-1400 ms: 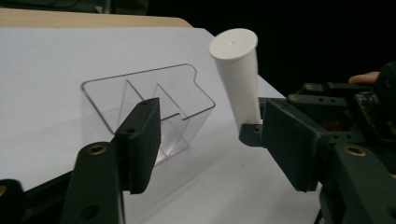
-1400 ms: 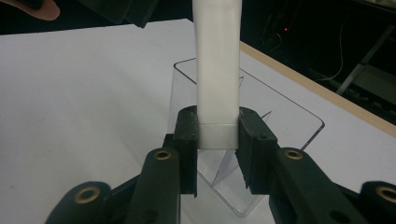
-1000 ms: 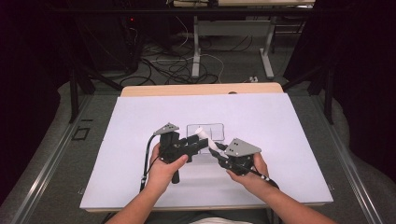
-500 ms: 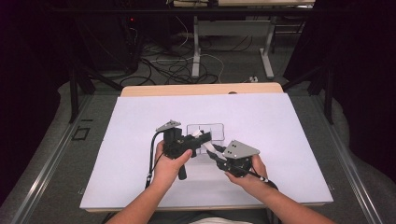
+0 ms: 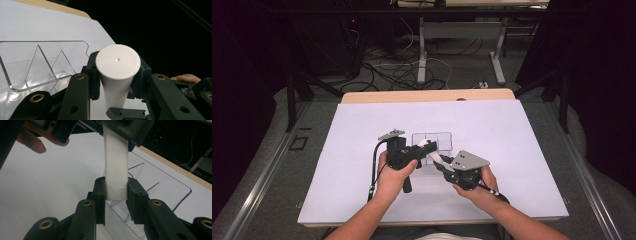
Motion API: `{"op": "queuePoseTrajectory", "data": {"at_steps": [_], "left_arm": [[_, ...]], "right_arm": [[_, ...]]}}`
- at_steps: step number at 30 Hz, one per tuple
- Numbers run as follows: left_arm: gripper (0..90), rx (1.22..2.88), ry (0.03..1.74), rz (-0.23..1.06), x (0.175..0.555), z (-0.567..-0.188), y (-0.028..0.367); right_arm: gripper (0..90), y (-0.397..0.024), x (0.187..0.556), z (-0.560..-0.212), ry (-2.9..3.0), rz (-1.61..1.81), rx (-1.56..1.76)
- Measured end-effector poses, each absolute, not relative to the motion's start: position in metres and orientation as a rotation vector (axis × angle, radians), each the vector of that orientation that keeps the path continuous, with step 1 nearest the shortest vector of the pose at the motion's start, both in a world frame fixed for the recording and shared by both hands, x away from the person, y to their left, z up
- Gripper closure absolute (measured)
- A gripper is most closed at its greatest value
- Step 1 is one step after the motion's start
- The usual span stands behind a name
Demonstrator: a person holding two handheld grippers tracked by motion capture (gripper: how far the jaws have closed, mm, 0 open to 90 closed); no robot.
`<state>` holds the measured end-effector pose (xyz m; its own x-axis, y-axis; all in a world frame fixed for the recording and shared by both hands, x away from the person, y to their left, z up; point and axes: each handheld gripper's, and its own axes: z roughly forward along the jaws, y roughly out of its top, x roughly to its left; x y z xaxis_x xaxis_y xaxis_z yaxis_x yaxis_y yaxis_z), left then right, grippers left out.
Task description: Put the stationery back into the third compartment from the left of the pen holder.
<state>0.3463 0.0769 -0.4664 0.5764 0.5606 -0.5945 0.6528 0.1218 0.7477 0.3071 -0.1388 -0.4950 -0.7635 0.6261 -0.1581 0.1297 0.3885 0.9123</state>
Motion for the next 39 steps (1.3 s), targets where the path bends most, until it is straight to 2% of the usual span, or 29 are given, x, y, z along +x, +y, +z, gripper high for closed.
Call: {"op": "queuePoseTrajectory", "data": {"at_steps": [5,15,21,30,33,39], "left_arm": [[66.6,1.538,1.076,-0.088,0.348,-0.466,0.076],[66.7,1.538,1.067,-0.023,0.357,-0.456,0.074],[66.7,1.538,1.064,0.017,0.362,-0.451,0.072],[66.7,1.553,1.062,0.079,0.371,-0.447,0.067],[66.7,1.566,1.058,0.107,0.374,-0.447,0.064],[66.7,1.591,1.049,0.153,0.377,-0.447,0.057]], "right_arm": [[69.8,-0.140,0.309,-0.496,2.168,1.374,0.641],[46.2,-0.146,0.314,-0.497,2.159,1.403,0.622],[37.5,-0.156,0.320,-0.496,2.125,1.394,0.655],[28.8,-0.173,0.332,-0.495,2.075,1.391,0.740],[28.1,-0.177,0.335,-0.496,2.094,1.408,0.864],[15.5,-0.183,0.343,-0.500,2.088,1.401,0.928]]}}
